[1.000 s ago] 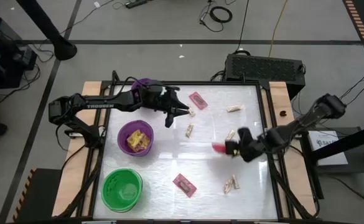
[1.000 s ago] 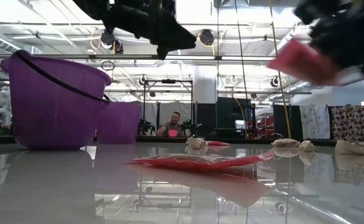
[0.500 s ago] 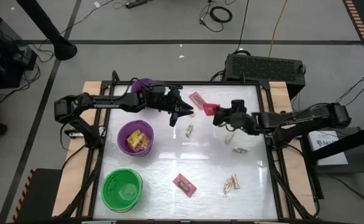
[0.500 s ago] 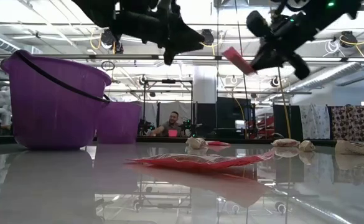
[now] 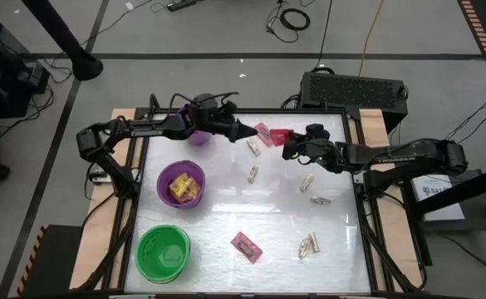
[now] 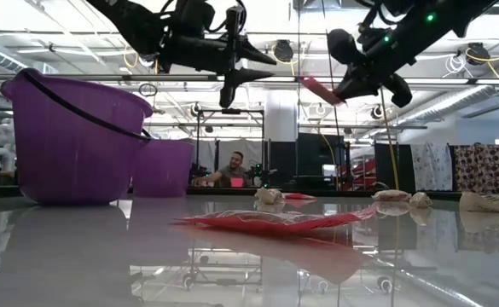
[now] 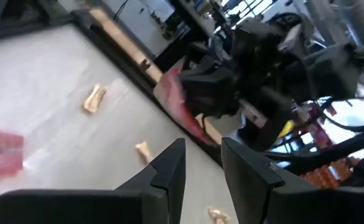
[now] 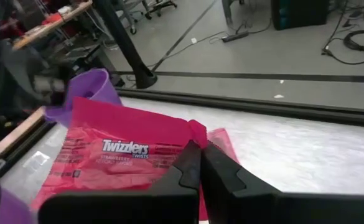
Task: Sort candy by brand, put in halloween buckets
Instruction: Put the red candy into the top purple bucket
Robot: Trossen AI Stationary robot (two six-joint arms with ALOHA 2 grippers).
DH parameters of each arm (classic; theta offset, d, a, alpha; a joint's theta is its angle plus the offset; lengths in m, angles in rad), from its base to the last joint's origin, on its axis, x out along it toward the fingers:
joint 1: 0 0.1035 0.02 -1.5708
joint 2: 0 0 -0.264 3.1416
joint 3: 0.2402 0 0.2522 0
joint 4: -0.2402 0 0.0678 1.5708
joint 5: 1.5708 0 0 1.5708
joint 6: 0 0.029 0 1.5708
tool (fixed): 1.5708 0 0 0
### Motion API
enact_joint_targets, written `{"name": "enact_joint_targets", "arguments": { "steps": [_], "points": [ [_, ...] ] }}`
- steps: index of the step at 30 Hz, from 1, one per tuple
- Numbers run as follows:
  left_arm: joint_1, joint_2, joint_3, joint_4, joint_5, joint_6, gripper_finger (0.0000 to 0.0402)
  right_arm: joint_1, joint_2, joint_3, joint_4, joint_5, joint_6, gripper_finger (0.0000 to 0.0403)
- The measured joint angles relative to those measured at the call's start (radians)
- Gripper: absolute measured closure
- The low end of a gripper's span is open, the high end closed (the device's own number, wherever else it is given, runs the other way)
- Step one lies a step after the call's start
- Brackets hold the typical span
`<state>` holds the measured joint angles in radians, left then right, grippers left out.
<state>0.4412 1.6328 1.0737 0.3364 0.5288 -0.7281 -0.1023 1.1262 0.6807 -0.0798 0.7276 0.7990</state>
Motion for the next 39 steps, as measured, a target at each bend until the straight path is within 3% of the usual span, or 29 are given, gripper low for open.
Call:
{"name": "enact_joint_targets", "arguments": {
  "steps": [10, 39],
  "points": [
    [-0.006, 0.142, 0.09, -0.02, 0.114, -0.081, 0.0291, -0.01, 0.037, 0.0, 0.025, -0.002, 0.0, 0.0402],
    [-0.006, 0.18, 0.159, -0.012, 0.043, -0.067, 0.0291, -0.007, 0.035, 0.0, 0.068, -0.031, -0.019, 0.0403]
  ]
}}
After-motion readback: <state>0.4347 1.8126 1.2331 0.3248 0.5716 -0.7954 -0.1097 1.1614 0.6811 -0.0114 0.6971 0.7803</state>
